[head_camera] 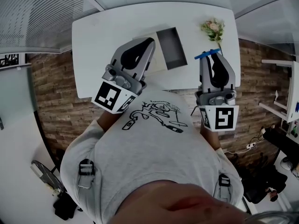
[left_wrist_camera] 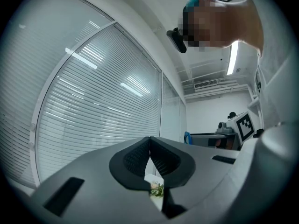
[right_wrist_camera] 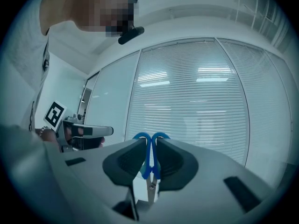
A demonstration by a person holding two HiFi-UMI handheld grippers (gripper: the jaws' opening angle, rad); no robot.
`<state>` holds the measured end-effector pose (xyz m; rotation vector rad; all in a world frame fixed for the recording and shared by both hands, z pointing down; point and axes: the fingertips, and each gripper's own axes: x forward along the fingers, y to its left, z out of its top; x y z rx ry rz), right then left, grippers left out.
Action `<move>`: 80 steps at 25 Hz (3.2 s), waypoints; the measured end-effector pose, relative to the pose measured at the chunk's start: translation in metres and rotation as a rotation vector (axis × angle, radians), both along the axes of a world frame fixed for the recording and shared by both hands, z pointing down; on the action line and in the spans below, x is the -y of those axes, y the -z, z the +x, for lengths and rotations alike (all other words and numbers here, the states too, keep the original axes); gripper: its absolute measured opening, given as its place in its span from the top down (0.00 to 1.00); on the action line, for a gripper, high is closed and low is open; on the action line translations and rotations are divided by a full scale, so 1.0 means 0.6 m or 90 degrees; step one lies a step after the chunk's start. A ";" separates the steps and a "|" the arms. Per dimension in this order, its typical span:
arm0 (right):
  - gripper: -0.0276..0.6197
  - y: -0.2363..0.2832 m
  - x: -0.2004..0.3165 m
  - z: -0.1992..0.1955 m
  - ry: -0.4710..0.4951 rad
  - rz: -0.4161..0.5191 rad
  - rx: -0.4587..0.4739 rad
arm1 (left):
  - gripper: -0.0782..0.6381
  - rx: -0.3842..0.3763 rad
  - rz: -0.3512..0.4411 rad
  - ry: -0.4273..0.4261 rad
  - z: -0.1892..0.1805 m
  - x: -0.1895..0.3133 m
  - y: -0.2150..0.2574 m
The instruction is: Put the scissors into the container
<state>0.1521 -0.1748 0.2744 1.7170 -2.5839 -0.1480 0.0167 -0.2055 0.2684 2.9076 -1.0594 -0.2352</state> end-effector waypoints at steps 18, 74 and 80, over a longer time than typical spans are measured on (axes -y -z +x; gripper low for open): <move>0.84 -0.106 0.048 -0.018 0.022 -0.066 -0.034 | 0.86 0.008 0.005 0.009 -0.002 -0.003 0.005; 0.84 -0.516 0.174 -0.107 0.129 -0.343 -0.205 | 0.86 0.000 -0.011 0.035 -0.045 0.032 -0.014; 0.84 -0.564 0.185 -0.111 0.136 -0.378 -0.231 | 0.86 0.003 -0.012 0.037 -0.049 0.031 -0.015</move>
